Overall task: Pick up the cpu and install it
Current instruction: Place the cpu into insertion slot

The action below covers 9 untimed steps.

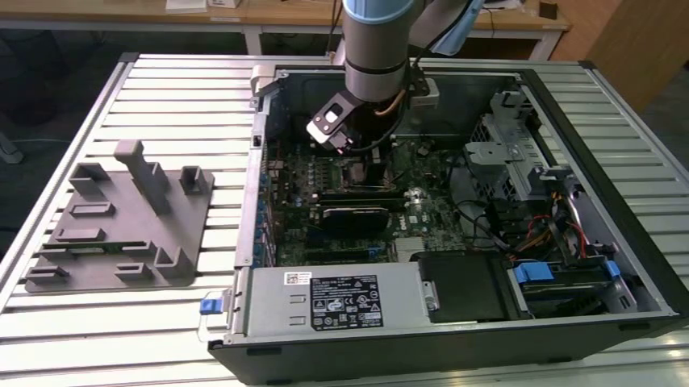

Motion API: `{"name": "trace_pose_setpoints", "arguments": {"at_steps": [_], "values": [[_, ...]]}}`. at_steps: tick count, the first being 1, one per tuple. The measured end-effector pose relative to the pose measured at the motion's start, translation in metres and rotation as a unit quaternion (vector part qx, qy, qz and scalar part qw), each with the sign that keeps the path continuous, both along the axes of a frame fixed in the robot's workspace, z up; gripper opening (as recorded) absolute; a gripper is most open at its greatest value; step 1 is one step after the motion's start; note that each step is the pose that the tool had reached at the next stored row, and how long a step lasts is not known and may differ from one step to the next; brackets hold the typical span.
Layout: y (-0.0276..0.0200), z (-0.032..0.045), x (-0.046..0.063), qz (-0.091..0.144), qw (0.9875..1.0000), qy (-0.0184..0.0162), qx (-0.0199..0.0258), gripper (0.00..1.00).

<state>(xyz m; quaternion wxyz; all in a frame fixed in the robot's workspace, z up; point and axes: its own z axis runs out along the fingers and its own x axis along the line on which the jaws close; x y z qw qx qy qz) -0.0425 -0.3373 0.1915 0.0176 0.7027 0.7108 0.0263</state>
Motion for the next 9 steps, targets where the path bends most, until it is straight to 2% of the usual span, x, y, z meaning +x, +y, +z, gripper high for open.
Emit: {"name": "trace_pose_setpoints", "arguments": {"at_steps": [9], "values": [[0.0,0.0,-0.0002,0.0,1.0,0.0001,0.001,0.54]]}}
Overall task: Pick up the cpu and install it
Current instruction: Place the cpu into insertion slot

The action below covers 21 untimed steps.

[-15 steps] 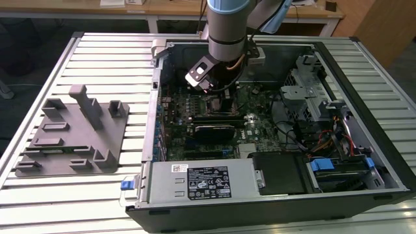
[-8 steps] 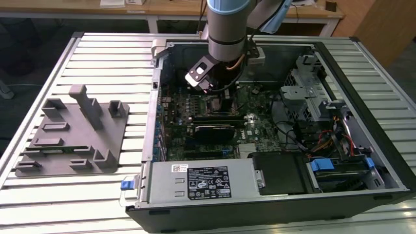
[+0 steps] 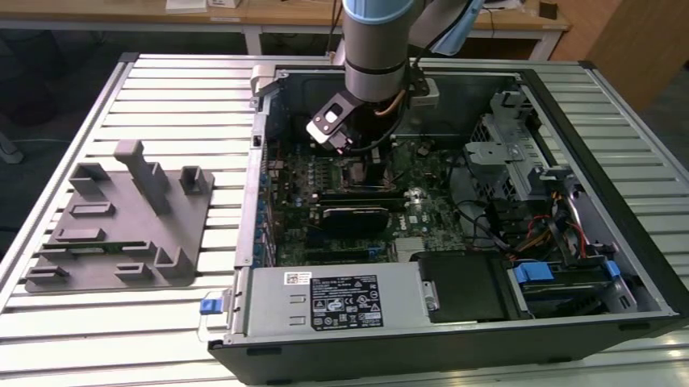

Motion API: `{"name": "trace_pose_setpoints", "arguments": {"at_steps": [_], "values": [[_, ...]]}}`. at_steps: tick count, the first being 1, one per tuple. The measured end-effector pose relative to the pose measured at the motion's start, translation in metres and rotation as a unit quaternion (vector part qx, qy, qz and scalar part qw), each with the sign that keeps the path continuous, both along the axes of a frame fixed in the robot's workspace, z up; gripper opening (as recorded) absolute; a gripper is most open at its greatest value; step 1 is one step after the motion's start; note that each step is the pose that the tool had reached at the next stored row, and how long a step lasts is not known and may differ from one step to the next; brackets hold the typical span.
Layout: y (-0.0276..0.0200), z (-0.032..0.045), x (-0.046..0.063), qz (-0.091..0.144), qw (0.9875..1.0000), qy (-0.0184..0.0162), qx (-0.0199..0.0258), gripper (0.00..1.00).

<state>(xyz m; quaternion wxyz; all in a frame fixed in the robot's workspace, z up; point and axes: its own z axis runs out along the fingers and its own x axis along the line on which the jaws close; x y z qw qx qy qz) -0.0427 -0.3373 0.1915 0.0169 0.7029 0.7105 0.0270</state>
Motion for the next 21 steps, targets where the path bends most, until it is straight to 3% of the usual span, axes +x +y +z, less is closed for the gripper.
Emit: {"name": "trace_pose_setpoints", "arguments": {"at_steps": [15,18,19,21], "values": [[0.0003,-0.0009,0.0001,0.0,1.0,-0.0003,0.0025,0.54],[0.0001,-0.0009,0.0,0.0,1.0,-0.0003,0.002,0.6],[0.0,-0.0006,-0.0001,0.0,1.0,-0.0001,0.0017,0.67],[0.0,-0.0006,-0.0001,0.0,1.0,0.0,0.0017,0.67]]}}
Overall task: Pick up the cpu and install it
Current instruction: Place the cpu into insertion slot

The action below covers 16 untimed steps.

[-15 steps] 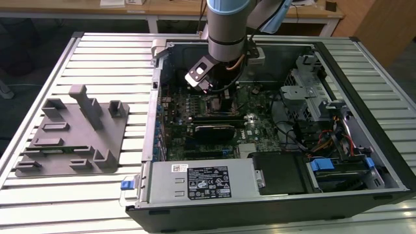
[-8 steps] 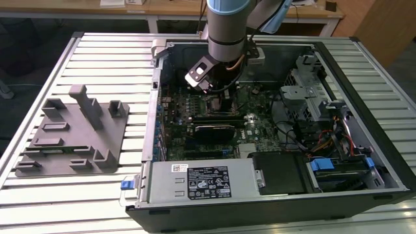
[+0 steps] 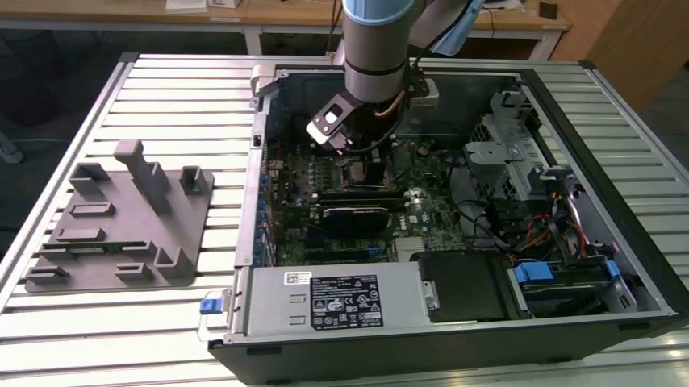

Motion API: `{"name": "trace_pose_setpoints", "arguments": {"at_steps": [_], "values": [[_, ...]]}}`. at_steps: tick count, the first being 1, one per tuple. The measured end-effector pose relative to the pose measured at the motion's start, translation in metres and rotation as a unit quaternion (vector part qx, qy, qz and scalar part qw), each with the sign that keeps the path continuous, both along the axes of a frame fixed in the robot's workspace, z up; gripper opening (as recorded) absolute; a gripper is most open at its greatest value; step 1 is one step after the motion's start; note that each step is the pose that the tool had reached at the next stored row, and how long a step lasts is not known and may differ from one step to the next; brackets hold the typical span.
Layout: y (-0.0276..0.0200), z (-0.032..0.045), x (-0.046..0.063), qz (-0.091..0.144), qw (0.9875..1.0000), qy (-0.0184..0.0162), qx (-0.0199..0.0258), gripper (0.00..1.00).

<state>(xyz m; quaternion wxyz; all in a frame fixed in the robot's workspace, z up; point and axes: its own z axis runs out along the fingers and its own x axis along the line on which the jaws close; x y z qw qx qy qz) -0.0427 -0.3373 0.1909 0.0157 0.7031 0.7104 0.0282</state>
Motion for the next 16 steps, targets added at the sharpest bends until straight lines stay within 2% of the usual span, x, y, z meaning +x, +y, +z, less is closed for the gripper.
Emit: {"name": "trace_pose_setpoints", "arguments": {"at_steps": [16], "values": [[0.0,0.0003,-0.0042,-0.002,1.0,0.0,0.0,0.67]]}}
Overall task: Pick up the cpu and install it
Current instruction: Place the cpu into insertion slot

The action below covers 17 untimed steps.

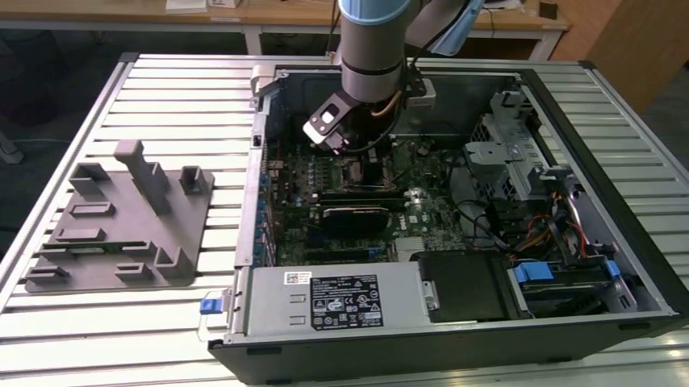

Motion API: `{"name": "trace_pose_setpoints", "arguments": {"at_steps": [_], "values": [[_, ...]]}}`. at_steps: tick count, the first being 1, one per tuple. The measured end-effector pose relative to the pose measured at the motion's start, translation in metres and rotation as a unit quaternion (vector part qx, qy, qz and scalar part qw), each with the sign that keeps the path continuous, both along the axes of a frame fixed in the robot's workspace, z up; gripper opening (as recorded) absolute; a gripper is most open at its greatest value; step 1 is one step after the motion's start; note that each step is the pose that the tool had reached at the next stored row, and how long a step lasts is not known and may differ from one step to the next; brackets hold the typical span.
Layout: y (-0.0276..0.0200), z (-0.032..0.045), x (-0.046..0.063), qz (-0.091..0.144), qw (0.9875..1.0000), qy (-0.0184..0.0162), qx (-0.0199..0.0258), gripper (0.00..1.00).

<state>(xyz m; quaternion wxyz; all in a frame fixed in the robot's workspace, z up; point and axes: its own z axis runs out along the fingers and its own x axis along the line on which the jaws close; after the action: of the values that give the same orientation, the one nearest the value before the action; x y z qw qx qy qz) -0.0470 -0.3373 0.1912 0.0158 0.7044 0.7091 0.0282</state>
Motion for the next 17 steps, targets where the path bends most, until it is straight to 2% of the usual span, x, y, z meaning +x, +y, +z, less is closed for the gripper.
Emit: {"name": "trace_pose_setpoints", "arguments": {"at_steps": [3,5,17], "values": [[0.0,0.0,0.0,0.0,1.0,0.0,0.0,0.65],[-0.0001,0.0001,0.0,0.0,1.0,0.0001,-0.0001,0.54],[0.0,0.0001,0.0001,-0.009,1.0,-0.0001,-0.0005,0.54]]}}
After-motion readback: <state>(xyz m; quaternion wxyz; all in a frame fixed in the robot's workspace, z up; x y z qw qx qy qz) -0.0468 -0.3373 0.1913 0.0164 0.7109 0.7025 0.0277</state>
